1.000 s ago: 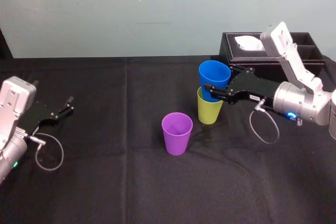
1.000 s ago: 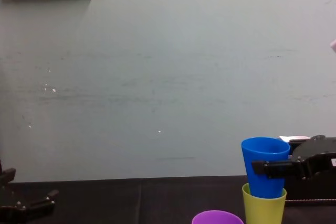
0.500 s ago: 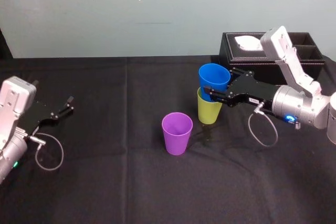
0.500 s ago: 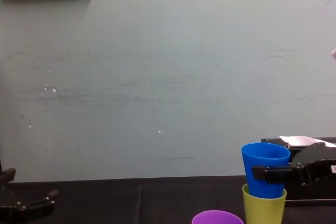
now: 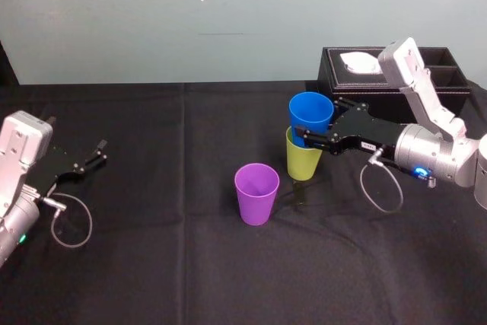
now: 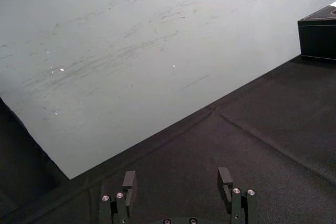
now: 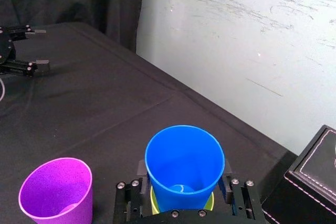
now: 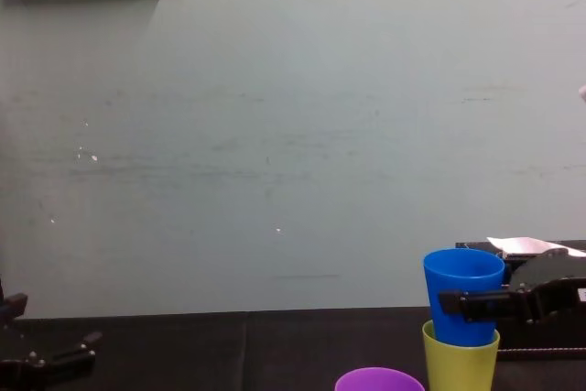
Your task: Stack the three plastic cups sequentially using one hand.
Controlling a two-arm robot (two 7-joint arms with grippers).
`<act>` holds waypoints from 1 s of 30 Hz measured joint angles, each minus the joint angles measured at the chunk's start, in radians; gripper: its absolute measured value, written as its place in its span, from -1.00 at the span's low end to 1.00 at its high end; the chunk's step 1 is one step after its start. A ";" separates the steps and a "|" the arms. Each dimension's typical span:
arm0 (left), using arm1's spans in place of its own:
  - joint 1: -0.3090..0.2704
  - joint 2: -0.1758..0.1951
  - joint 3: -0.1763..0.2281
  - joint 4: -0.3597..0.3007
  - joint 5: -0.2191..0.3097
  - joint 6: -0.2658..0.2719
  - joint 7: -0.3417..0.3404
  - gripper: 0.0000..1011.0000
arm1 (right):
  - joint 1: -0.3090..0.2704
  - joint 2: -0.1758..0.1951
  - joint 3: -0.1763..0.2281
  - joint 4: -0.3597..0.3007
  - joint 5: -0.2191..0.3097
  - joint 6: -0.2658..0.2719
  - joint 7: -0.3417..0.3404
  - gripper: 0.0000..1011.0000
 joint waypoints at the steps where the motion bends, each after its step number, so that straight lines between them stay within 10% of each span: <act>1: 0.000 0.000 0.000 0.000 0.000 0.000 0.000 1.00 | 0.000 0.000 0.000 0.000 0.000 0.000 0.000 0.62; 9: 0.000 0.000 0.000 0.000 0.000 0.000 0.000 1.00 | 0.001 0.001 -0.001 -0.001 0.000 0.001 0.000 0.98; 30: 0.000 0.000 0.000 0.000 0.000 0.000 0.000 1.00 | -0.018 0.016 0.008 -0.032 0.002 0.002 -0.003 0.98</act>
